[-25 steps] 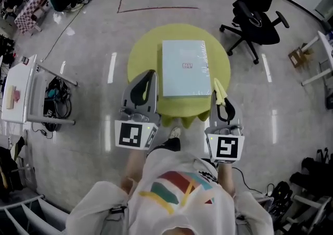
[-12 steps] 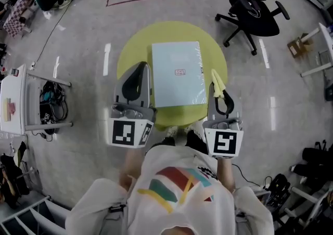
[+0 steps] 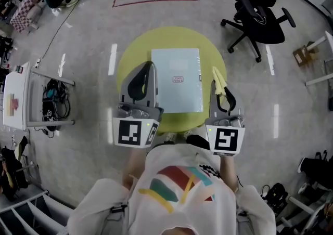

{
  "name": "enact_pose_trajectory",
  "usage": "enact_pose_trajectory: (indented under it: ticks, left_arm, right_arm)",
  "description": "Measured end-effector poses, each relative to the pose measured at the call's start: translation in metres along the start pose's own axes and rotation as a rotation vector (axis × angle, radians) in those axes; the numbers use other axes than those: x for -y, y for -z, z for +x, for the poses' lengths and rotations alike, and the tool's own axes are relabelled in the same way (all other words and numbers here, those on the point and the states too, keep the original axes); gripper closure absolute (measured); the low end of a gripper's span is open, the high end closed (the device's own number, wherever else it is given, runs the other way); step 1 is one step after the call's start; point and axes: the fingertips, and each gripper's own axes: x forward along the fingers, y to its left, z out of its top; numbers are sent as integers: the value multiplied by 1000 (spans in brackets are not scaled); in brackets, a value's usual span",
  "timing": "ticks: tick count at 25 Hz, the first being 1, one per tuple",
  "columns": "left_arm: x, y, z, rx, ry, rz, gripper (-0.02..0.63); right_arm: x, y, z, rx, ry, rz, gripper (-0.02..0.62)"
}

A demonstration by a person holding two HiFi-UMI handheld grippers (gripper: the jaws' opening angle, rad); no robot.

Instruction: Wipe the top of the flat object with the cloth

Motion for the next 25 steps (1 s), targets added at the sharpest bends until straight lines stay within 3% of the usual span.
enact_pose_trajectory:
  ticks: [4,8,14,18,25]
  left_arm:
    - [0,4,5,-9,-13,9,591]
    - [-3,11,7,-22,-32,19,591]
    - [-10,26,8,-58,-55,12,591]
    - [-13,39,6,-81,-64,-18,591]
    - [-24,63,-5,-157,-105,-47,591]
  right_arm:
    - [5,8,17,-49,-12,-71,568]
    - [5,23,48,-130,-64,-236,568]
    - [1,51,121,-257,-247,-522,568]
    - [-6,85,168,-350,-407,-598,568]
    - [-10,168,233,-547,-518,-852,568]
